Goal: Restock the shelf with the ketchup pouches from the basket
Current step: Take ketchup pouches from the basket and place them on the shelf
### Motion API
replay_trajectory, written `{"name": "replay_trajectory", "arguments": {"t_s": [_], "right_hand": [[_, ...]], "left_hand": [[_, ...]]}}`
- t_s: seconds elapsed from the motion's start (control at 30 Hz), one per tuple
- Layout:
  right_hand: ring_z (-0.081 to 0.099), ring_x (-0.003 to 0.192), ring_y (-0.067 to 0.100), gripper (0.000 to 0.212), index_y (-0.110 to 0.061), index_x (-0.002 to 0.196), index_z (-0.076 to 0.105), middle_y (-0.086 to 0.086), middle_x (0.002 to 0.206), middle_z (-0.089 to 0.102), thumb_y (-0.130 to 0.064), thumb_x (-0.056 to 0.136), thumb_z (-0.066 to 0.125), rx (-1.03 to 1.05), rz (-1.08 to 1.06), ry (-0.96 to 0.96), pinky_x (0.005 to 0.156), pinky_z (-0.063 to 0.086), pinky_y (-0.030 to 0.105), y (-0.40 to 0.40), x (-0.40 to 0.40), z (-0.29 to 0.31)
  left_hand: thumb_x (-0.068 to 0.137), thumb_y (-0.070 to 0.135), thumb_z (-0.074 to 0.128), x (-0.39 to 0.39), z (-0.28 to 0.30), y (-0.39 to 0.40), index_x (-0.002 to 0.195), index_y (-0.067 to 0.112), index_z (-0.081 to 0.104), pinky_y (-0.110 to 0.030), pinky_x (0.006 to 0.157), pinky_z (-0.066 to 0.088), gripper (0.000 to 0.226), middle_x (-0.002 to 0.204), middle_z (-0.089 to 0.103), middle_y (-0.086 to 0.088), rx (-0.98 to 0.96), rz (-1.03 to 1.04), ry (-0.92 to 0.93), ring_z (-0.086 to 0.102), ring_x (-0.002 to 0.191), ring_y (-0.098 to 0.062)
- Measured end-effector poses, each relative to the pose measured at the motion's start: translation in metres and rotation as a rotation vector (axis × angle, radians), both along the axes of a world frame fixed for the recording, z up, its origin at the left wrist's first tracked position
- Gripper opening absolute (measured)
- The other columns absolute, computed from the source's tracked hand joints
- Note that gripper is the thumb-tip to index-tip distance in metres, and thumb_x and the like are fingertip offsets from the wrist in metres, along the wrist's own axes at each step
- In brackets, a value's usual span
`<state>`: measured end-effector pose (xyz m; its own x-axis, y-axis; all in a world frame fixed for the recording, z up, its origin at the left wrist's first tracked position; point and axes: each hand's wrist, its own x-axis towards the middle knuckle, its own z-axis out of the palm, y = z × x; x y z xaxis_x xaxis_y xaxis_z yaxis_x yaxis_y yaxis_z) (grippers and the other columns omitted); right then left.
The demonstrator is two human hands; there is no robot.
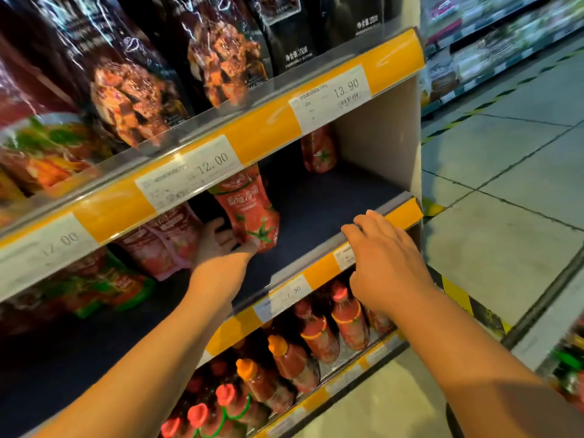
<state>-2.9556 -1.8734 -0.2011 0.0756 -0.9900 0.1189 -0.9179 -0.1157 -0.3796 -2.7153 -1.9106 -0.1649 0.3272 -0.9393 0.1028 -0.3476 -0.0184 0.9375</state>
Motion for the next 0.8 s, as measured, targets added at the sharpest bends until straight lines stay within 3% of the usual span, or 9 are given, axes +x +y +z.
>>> {"name": "replay_trajectory", "arguments": {"t_s": [0.1,0.17,0.23,0.37,0.43,0.67,0.8], "right_hand": [[-0.002,0.163,0.019,0.092,-0.027,0.163,0.022,-0.003,0.171,0.015,-0.03,0.086,0.073,0.011,0.01,-0.001,0.13,0.017,0.049,0.001,0.0,0.001],[-0.002,0.163,0.02,0.094,-0.027,0.163,0.022,-0.002,0.172,0.015,-0.032,0.085,0.075,0.009,0.01,-0.003,0.13,0.018,0.05,0.001,-0.001,0.001],[-0.003,0.163,0.02,0.095,-0.027,0.164,0.021,-0.003,0.172,0.014,-0.033,0.086,0.075,0.012,0.011,-0.004,0.13,0.018,0.05,0.002,-0.001,0.001],[-0.003,0.163,0.02,0.095,-0.027,0.163,0.02,-0.003,0.172,0.014,-0.033,0.086,0.075,0.009,0.012,-0.001,0.13,0.018,0.05,0.001,-0.001,-0.001],[-0.003,0.163,0.02,0.092,-0.028,0.163,0.021,-0.003,0.172,0.014,-0.031,0.087,0.073,-0.003,0.006,-0.002,0.13,0.018,0.049,0.0,0.0,-0.003],[0.0,0.163,0.021,0.084,-0.028,0.161,0.023,-0.003,0.17,0.017,-0.022,0.088,0.064,-0.036,0.001,-0.017,0.128,0.021,0.05,-0.001,0.001,-0.007],[-0.001,0.163,0.02,0.081,-0.027,0.161,0.023,-0.003,0.17,0.016,-0.019,0.09,0.061,-0.048,0.004,-0.029,0.128,0.021,0.05,-0.001,0.0,-0.009]], "left_hand": [[0.084,0.004,0.082,-0.008,-0.008,-0.024,0.119,0.017,0.059,-0.033,0.09,0.057,0.044,0.116,0.07,-0.007,-0.054,0.024,-0.156,0.069,0.112,-0.025],[0.084,0.011,0.083,-0.014,-0.005,-0.035,0.116,0.013,0.065,-0.01,0.071,0.049,0.037,0.108,0.07,-0.002,-0.044,0.028,-0.287,0.069,0.098,-0.018],[0.085,0.013,0.082,-0.02,-0.005,-0.051,0.113,0.009,0.068,-0.004,0.062,0.043,0.032,0.104,0.07,0.0,-0.057,0.006,-0.329,0.067,0.093,-0.016],[0.083,0.02,0.085,-0.039,-0.006,-0.093,0.119,0.012,0.068,-0.035,0.094,0.056,0.04,0.12,0.073,-0.004,-0.061,-0.022,-0.348,0.069,0.109,-0.021],[0.083,0.024,0.085,-0.051,-0.005,-0.118,0.123,0.013,0.067,-0.043,0.101,0.056,0.045,0.126,0.072,-0.006,-0.076,0.018,-0.373,0.068,0.115,-0.025],[0.094,0.035,0.07,-0.076,-0.001,-0.174,0.144,0.016,0.056,-0.042,0.116,0.04,0.055,0.148,0.058,-0.009,-0.035,0.094,-0.583,0.053,0.138,-0.032],[0.098,0.038,0.064,-0.079,-0.003,-0.191,0.148,0.018,0.053,-0.044,0.117,0.039,0.055,0.151,0.055,-0.009,-0.02,0.083,-0.56,0.051,0.14,-0.032]]}}
